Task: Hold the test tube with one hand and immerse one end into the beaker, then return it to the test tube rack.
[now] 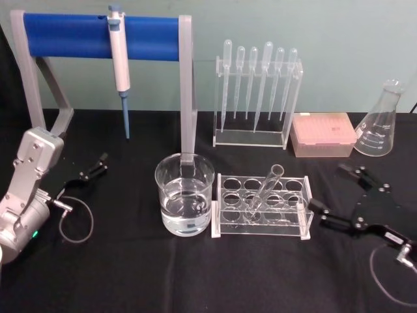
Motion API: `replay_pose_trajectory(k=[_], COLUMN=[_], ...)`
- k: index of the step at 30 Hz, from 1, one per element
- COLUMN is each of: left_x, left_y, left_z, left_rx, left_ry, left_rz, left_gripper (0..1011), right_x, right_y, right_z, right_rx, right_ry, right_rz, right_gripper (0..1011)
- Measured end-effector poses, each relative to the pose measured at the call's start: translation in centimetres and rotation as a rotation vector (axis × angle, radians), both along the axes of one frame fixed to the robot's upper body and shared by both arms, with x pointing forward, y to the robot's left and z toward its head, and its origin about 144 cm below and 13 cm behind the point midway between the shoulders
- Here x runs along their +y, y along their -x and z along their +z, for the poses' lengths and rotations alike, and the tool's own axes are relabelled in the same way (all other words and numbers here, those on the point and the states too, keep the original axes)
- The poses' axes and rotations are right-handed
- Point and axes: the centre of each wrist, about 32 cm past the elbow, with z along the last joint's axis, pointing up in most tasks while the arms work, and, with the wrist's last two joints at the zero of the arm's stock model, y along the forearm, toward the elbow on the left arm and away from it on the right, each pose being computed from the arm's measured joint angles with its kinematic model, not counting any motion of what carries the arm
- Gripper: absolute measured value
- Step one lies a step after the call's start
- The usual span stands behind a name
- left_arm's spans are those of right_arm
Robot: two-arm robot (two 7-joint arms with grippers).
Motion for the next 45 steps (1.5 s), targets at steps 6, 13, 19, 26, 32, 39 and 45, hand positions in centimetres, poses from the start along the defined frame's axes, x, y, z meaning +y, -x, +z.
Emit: replay_pose_trajectory(k=[6,13,19,26,32,39,45], left_x=[0.0,0.0,0.0,0.0,0.0,0.0,0.0], left_y=[0.0,0.0,0.0,0.0,0.0,0.0,0.0], left_z=[0.0,0.0,0.0,0.0,0.0,0.0,0.0], left_rx=[0.0,0.0,0.0,0.0,0.0,0.0,0.0], left_ry=[0.0,0.0,0.0,0.0,0.0,0.0,0.0], left_rz=[0.0,0.0,0.0,0.0,0.0,0.0,0.0], left_gripper=[1000,1000,1000,1000,1000,1000,1000], right_x=[1.8,4.3,5.7,6.9,7.6,8.3,8.2], right_y=[-1.1,-2.5,-3.0,-3.6,-4.2,-4.5,-4.5], right_z=[0.0,0.2,0.4,0.4,0.3,0.4,0.4], right_rx=[0.053,0.097,0.096,0.099,0.11,0.113,0.112], right_ry=[-0.012,-0.029,-0.026,-0.026,-0.031,-0.041,-0.041], right_rz=[0.048,0.065,0.059,0.038,0.039,0.048,0.047], right_gripper=[1003,1003,1003,1003,1003,1003,1002])
